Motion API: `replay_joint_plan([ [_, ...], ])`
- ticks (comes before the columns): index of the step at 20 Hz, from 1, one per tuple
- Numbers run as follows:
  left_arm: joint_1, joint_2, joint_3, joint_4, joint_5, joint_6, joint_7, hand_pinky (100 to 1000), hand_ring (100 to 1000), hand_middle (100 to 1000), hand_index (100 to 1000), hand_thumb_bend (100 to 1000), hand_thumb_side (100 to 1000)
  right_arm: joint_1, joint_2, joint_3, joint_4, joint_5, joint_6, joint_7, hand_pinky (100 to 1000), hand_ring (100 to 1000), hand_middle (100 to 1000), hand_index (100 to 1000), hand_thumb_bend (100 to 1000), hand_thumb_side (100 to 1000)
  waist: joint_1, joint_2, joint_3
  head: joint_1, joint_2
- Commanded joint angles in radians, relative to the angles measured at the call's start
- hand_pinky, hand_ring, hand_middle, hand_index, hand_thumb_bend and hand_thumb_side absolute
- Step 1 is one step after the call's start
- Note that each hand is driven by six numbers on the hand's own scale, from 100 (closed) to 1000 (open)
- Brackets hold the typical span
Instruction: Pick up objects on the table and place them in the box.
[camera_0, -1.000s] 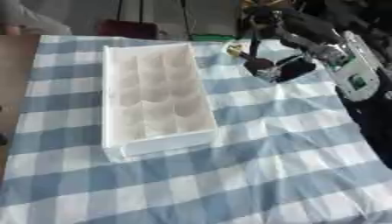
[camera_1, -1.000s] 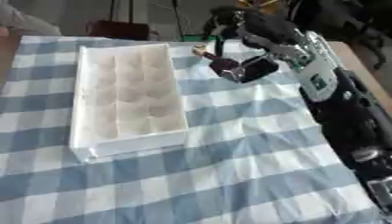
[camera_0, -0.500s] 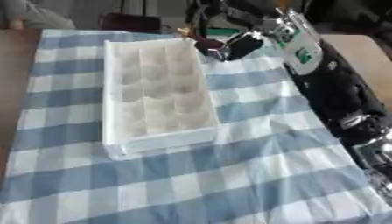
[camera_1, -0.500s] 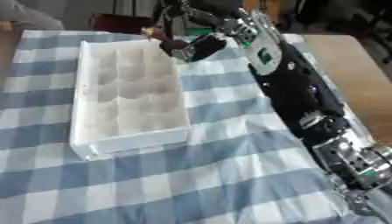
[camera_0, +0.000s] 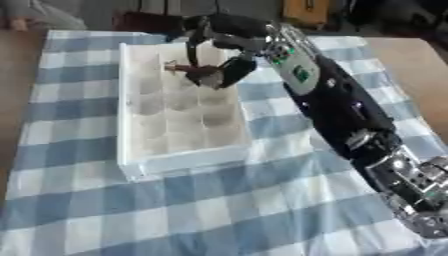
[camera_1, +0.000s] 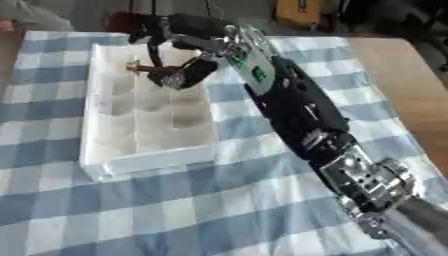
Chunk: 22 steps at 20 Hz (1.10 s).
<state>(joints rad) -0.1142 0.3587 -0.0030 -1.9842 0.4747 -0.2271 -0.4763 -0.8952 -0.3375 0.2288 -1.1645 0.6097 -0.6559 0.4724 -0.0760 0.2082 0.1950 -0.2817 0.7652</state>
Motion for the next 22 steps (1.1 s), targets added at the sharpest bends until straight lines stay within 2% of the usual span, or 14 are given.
replay_joint_plan([
  [1, -0.004, 0.014, 0.001, -0.016, 0.003, 0.001, -0.003, 512, 774, 788, 891, 827, 519, -0.001, -0.017, -0.011, -0.027, 0.002, -0.251, 0.253, 1000, 900, 861, 929, 100, 458, 0.004, -0.022, -0.007, 0.007, -0.01],
  [3, -0.001, 0.015, 0.001, -0.016, 0.001, 0.0, -0.004, 511, 774, 788, 892, 825, 521, 0.006, -0.019, -0.01, -0.029, 0.001, -0.251, 0.253, 1000, 898, 853, 921, 100, 478, 0.004, -0.023, -0.01, 0.008, -0.011],
  [4, 0.001, 0.015, 0.0, -0.016, -0.001, 0.0, -0.005, 511, 774, 788, 892, 826, 521, 0.011, -0.017, -0.002, -0.027, 0.003, -0.251, 0.261, 1000, 898, 854, 926, 100, 528, 0.005, -0.023, -0.012, 0.007, -0.01],
  [6, 0.004, 0.015, 0.0, -0.016, -0.004, -0.003, -0.007, 510, 774, 788, 892, 825, 522, 0.018, -0.011, 0.01, -0.021, 0.005, -0.251, 0.282, 1000, 899, 855, 935, 100, 561, 0.005, -0.022, -0.013, 0.005, -0.008],
  [11, 0.005, 0.013, -0.002, -0.016, -0.008, -0.003, -0.008, 511, 775, 788, 893, 825, 522, 0.027, 0.0, 0.019, -0.017, -0.004, -0.251, 0.323, 1000, 898, 854, 938, 100, 580, 0.005, -0.022, -0.014, 0.004, -0.005],
  [13, 0.005, 0.013, -0.002, -0.016, -0.008, -0.001, -0.007, 511, 775, 788, 893, 824, 522, 0.031, -0.001, 0.013, -0.024, -0.018, -0.251, 0.324, 1000, 893, 851, 939, 100, 555, 0.005, -0.022, -0.015, 0.006, -0.005],
  [14, 0.004, 0.013, -0.001, -0.016, -0.007, -0.001, -0.006, 511, 775, 788, 893, 825, 521, 0.036, -0.003, 0.001, -0.031, -0.037, -0.251, 0.311, 992, 869, 840, 940, 100, 381, 0.005, -0.023, -0.017, 0.01, -0.007],
  [15, 0.004, 0.013, -0.001, -0.016, -0.007, 0.0, -0.005, 511, 775, 788, 893, 825, 521, 0.042, -0.008, -0.013, -0.041, -0.059, -0.251, 0.294, 992, 869, 840, 940, 100, 381, 0.005, -0.024, -0.018, 0.013, -0.009],
  [16, 0.005, 0.013, 0.0, -0.016, -0.007, 0.001, -0.004, 511, 775, 788, 893, 824, 521, 0.048, -0.014, -0.025, -0.052, -0.081, -0.251, 0.277, 985, 859, 836, 941, 100, 316, 0.005, -0.024, -0.02, 0.016, -0.01],
  [17, 0.005, 0.013, 0.001, -0.016, -0.007, 0.002, -0.003, 511, 775, 788, 893, 824, 521, 0.054, -0.02, -0.033, -0.061, -0.099, -0.251, 0.264, 985, 859, 836, 941, 100, 316, 0.005, -0.025, -0.021, 0.018, -0.011],
  [18, 0.007, 0.012, 0.003, -0.016, -0.007, 0.003, -0.001, 511, 775, 788, 894, 824, 521, 0.07, -0.028, -0.061, -0.079, -0.135, -0.251, 0.233, 949, 814, 816, 948, 100, 138, 0.005, -0.027, -0.027, 0.029, -0.01],
  [19, 0.011, 0.012, 0.005, -0.016, -0.009, 0.003, 0.001, 511, 775, 788, 894, 824, 521, 0.094, -0.045, -0.091, -0.107, -0.187, -0.251, 0.192, 949, 814, 816, 948, 100, 138, 0.004, -0.028, -0.032, 0.037, -0.01],
  [20, 0.014, 0.012, 0.008, -0.016, -0.011, 0.004, 0.003, 510, 775, 788, 894, 824, 523, 0.118, -0.062, -0.118, -0.134, -0.236, -0.251, 0.157, 932, 793, 808, 946, 100, 100, 0.003, -0.029, -0.037, 0.047, -0.011],
  [22, 0.021, 0.013, 0.011, -0.016, -0.017, 0.004, 0.007, 509, 775, 788, 894, 822, 525, 0.172, -0.099, -0.167, -0.188, -0.337, -0.246, 0.097, 917, 777, 804, 939, 100, 100, 0.002, -0.03, -0.049, 0.066, -0.012],
])
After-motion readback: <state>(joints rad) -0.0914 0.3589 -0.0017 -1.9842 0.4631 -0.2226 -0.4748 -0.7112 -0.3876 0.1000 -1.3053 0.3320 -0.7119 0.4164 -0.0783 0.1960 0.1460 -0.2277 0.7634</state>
